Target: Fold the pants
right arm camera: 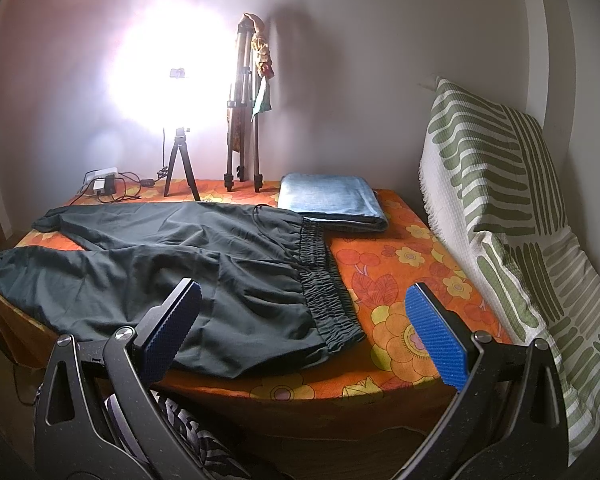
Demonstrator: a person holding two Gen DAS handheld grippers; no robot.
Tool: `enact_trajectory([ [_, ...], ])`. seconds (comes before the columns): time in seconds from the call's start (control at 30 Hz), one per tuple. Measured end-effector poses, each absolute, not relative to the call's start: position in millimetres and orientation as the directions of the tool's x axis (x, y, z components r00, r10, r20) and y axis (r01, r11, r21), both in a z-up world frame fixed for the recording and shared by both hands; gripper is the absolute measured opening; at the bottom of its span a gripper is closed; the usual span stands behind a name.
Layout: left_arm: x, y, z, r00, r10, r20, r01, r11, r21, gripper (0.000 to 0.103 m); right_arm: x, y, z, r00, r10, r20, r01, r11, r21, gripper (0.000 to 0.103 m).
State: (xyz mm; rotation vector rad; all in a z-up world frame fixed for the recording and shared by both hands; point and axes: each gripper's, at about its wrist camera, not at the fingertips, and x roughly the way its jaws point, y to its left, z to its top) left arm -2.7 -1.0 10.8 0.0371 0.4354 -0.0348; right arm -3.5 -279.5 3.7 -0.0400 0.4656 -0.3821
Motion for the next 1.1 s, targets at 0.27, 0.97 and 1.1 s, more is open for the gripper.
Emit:
enact_trajectory([
  [0.27,-2.7,-1.5,11.7,0.908,-0.025,-0.419,0.04,0.999,0.027,0.103,-1.2,-275.7,4.9,0.823,-0.369,-0.431,0.351,0.928,-0.125,0.103],
  [0.97,-2.5,-1.0,11.7,0.908,-0.025,-0.419,0.04,0.999,0.027,0.103,-2.3,-278.1,4.3,0.824,-0.365,-0.434,0.346,0.93,-0.126,0.103],
  [1.1,-2.2,-0.4,12.1,0.908,-0.026,-0.417,0.04,0.999,0.027,0.103,-2.8,-279.0,5.4,0.824,-0.362,-0.435,0.341,0.931,-0.13,0.103],
])
